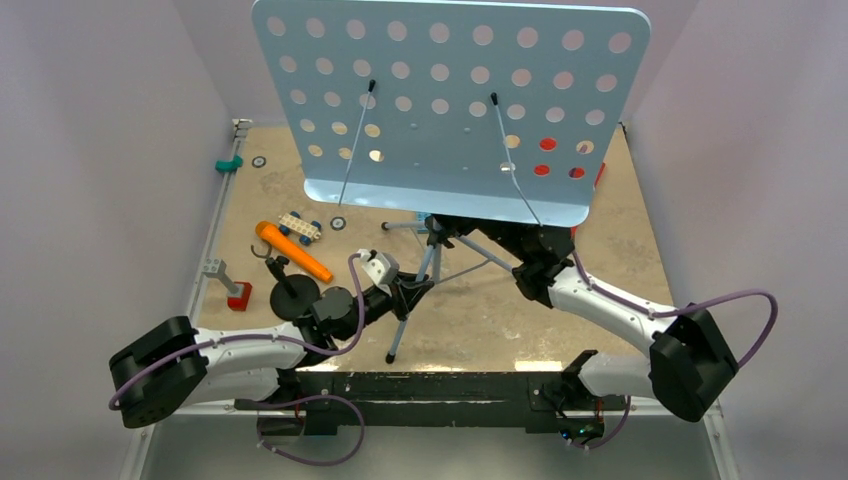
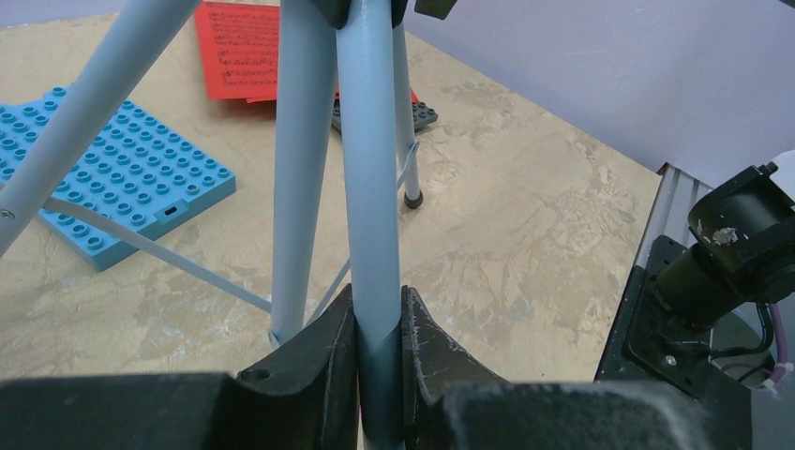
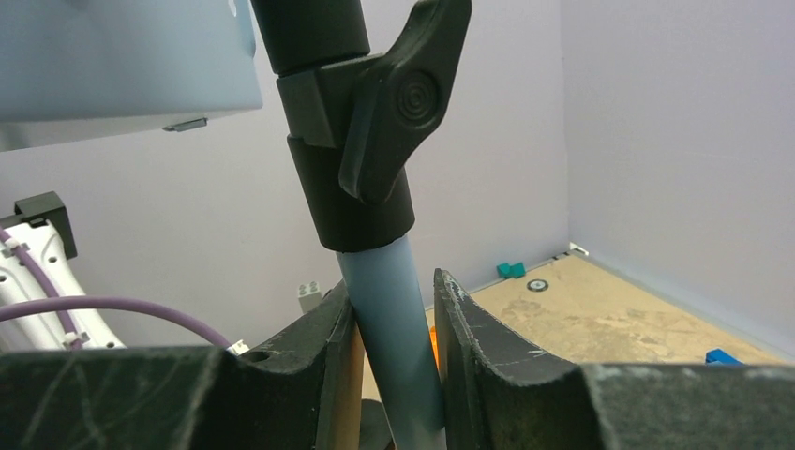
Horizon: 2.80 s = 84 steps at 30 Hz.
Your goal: Pack up the instrument practice props
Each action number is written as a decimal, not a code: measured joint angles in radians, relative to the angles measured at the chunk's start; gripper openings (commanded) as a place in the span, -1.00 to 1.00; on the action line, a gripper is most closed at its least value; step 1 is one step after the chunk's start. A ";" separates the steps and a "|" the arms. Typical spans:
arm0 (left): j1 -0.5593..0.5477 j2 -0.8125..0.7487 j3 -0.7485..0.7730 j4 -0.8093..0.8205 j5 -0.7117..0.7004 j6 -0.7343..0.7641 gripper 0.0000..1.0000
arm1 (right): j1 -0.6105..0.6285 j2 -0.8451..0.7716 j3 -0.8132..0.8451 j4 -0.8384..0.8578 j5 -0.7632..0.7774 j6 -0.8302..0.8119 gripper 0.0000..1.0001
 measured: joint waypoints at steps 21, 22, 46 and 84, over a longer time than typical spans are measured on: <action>0.011 0.015 -0.061 0.144 -0.033 -0.027 -1.00 | -0.027 0.171 -0.081 0.244 -0.117 0.044 -1.00; 0.011 0.015 -0.062 0.144 -0.033 -0.027 -1.00 | -0.030 0.170 -0.088 0.244 -0.123 0.044 -1.00; 0.029 -0.055 -0.058 0.050 -0.074 0.003 -1.00 | -0.113 0.045 0.048 -0.309 -0.305 0.066 0.86; 0.028 -0.082 -0.025 -0.008 -0.103 0.018 -0.17 | -0.177 0.226 0.414 -0.231 -0.608 0.032 -1.00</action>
